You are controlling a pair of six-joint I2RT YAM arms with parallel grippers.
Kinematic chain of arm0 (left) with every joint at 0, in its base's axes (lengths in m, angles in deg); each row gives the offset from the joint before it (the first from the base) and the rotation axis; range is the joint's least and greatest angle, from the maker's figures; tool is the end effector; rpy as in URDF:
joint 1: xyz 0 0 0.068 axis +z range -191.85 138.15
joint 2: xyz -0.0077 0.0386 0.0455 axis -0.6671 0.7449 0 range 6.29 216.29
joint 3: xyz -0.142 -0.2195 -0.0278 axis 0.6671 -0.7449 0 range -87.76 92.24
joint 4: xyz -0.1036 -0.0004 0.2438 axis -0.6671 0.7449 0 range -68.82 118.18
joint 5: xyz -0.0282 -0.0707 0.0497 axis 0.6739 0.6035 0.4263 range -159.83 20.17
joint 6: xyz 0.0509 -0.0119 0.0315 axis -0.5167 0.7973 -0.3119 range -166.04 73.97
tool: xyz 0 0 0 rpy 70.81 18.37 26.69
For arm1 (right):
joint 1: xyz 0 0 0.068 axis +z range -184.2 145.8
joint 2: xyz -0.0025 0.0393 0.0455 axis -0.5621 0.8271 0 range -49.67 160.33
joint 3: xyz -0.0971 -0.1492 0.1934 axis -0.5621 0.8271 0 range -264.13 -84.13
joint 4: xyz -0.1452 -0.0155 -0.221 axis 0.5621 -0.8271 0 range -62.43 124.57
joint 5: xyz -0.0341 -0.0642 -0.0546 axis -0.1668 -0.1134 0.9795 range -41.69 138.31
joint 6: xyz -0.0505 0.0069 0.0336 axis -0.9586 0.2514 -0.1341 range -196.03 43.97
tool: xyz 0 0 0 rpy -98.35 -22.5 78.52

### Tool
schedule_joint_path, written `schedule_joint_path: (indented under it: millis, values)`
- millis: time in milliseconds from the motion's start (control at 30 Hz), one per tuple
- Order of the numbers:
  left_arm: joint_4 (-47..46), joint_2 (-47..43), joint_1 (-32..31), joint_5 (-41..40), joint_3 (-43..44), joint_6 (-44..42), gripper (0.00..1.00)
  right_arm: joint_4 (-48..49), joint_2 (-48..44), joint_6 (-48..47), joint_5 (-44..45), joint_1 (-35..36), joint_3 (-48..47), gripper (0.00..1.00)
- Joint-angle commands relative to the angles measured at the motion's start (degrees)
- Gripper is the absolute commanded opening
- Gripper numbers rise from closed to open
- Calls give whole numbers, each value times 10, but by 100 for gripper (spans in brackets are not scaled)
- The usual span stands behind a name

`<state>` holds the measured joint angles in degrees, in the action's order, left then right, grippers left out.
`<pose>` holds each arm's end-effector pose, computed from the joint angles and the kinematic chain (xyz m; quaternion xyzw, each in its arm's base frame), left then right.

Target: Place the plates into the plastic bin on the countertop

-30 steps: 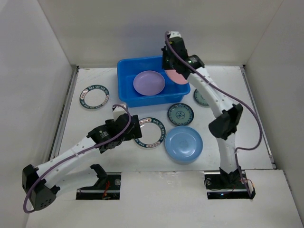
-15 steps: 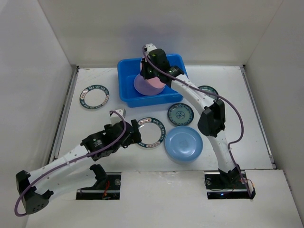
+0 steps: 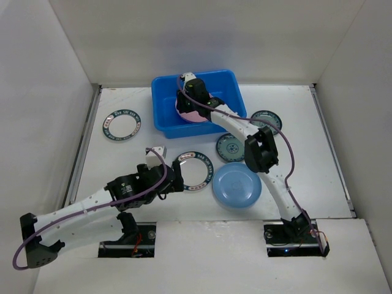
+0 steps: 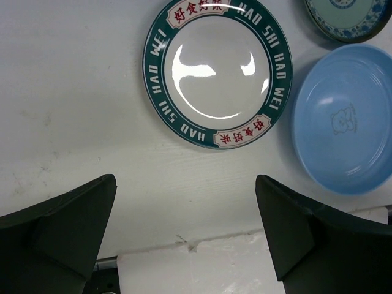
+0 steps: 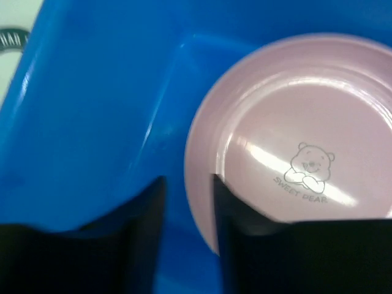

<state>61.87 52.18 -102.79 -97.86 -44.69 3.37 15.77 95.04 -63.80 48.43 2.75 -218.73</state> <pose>0.1050 -0.1448 0.2647 -0.0055 0.8966 -0.1872 0.4013 0.4693 0.3528 0.2176 -0.1839 0.8413 0.2106 0.4626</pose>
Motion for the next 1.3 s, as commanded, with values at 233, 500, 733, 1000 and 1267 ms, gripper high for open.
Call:
schedule_joint_path:
  millis: [233,500,733,1000,1267]
  values:
    - [5,32,-26,-19,3,28,100,116,-159,11,4,14,64,79]
    - [-77,-2,129,69,-62,18,100,134,-395,32,27,17,290,80]
    - [-214,38,266,258,-129,0,100,140,-624,60,68,17,575,81]
    - [-320,130,275,294,-157,8,79,132,-826,118,79,9,793,81]
    - [-374,194,272,294,-173,29,57,107,-923,145,80,-18,889,81]
